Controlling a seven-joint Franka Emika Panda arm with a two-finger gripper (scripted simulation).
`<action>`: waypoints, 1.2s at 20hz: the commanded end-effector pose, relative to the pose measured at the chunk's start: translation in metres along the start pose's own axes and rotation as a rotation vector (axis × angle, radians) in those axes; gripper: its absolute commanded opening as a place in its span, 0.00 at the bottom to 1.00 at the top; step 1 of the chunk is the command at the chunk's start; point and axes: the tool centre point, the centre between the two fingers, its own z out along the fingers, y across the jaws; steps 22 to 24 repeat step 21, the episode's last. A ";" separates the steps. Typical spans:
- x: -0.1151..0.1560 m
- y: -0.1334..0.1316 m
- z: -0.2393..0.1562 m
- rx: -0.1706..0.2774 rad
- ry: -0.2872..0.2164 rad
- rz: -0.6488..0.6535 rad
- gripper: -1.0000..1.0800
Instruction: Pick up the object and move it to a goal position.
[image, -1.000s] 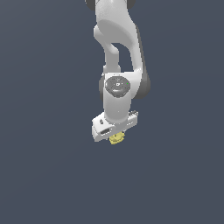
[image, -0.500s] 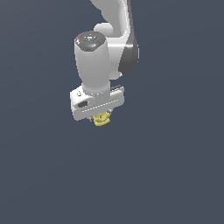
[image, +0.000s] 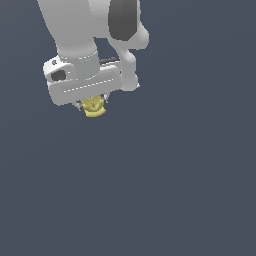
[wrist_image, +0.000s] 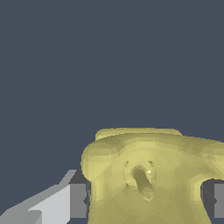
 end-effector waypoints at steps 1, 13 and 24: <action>-0.016 0.011 -0.025 0.001 0.000 -0.001 0.00; -0.063 0.048 -0.106 -0.001 -0.001 0.000 0.00; -0.068 0.055 -0.116 -0.001 -0.002 0.000 0.00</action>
